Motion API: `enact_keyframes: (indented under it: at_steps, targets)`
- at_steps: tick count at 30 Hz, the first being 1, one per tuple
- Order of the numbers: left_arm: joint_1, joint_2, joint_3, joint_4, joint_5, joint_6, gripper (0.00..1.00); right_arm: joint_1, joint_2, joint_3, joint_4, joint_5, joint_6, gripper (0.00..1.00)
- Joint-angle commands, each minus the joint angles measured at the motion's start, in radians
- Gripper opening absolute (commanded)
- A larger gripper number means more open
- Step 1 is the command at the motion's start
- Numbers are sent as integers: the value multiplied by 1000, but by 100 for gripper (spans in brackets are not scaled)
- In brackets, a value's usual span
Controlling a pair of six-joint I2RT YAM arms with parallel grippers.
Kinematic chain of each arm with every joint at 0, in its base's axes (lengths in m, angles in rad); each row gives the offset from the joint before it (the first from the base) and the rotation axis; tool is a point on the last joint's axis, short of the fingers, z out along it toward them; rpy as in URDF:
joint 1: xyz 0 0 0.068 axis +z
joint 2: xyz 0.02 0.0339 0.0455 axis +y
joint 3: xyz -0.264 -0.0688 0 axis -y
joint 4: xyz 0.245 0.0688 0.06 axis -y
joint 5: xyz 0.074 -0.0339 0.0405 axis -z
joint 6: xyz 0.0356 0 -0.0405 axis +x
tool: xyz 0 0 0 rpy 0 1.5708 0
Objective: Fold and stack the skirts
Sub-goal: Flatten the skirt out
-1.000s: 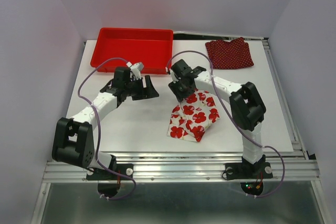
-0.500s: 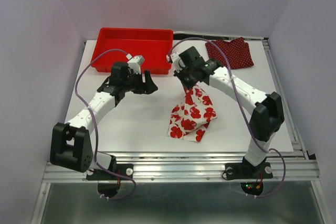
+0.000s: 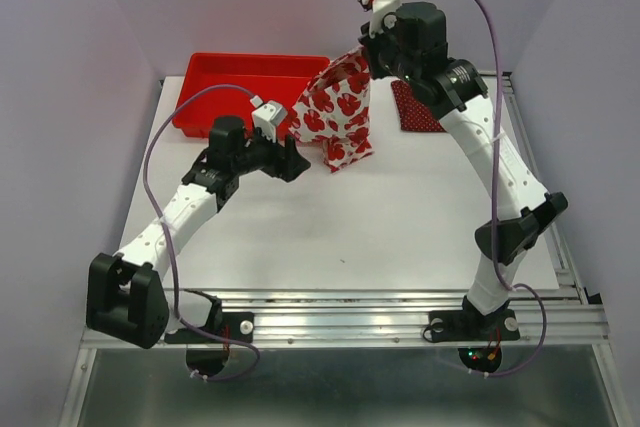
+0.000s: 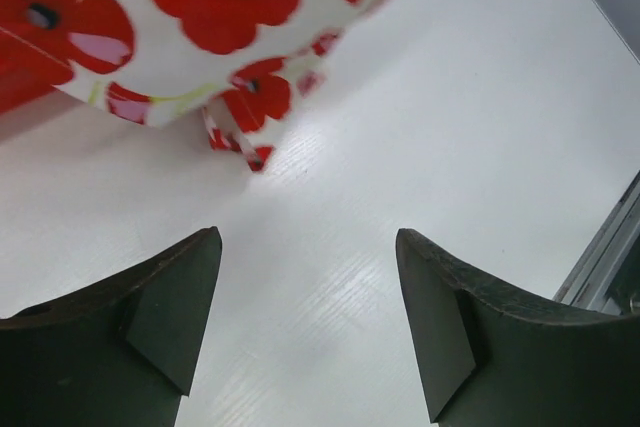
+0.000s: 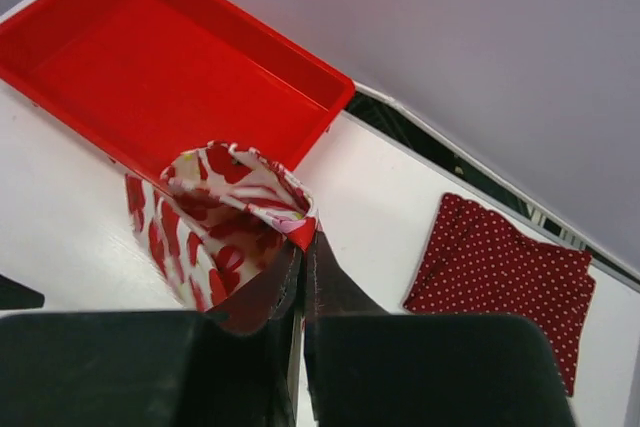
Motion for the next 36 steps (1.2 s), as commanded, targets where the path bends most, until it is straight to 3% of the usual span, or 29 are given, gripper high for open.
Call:
enact_keyframes:
  at_steps: [1, 8, 13, 23, 25, 31, 36]
  targets:
    - [3, -91, 4, 71, 63, 166, 82, 9, -21, -51, 74, 15, 32, 1]
    - [16, -120, -30, 60, 34, 401, 82, 9, -178, -318, 88, -27, 17, 1]
    - [15, -41, -64, 59, 61, 538, 82, 9, -237, -443, 97, -14, 14, 1]
    - [-17, 111, -31, 193, 61, 538, 82, 9, -245, -449, 91, -7, -17, 1]
    - [-59, 139, -41, 217, -71, 402, 82, 9, -249, -447, 94, -3, -26, 1]
    - [-74, 243, -22, 319, -173, 481, 86, 9, -294, -496, 89, 12, -41, 1]
    - [-74, 340, 56, 297, -230, 579, 88, 9, -352, -533, 53, 33, -98, 1]
